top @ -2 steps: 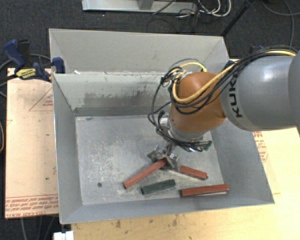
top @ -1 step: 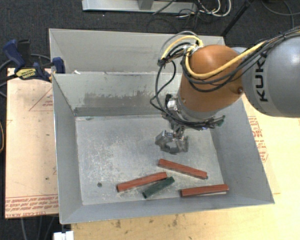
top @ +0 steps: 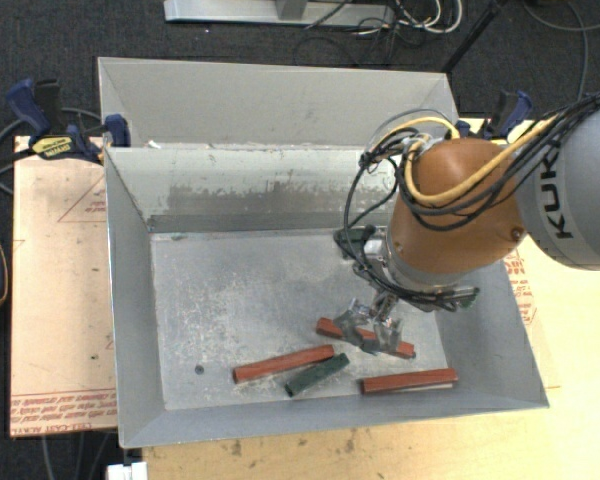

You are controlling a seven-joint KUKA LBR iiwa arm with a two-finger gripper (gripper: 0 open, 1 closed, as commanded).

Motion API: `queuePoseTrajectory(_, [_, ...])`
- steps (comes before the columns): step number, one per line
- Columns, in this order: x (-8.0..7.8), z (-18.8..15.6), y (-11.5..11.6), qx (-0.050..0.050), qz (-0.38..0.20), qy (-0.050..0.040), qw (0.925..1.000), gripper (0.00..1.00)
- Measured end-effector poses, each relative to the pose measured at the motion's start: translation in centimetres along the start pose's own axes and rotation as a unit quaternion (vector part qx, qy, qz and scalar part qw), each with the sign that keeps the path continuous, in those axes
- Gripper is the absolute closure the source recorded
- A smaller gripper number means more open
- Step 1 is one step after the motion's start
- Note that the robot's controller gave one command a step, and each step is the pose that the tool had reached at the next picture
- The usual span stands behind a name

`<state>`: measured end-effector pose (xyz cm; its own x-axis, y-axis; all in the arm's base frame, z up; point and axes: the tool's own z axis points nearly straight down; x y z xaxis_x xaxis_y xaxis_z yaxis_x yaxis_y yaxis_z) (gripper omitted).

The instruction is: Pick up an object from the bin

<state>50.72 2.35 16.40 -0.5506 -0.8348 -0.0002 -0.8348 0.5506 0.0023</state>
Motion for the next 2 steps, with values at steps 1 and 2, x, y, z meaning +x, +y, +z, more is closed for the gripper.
queuePoseTrajectory(1, [-0.1, 0.0, -0.1, 0.000, 0.001, -0.0007, 1.0000, 0.00])
queuePoseTrajectory(2, [-2.3, 2.4, 1.7, 0.000, 0.074, -0.0006, 0.9972, 0.00])
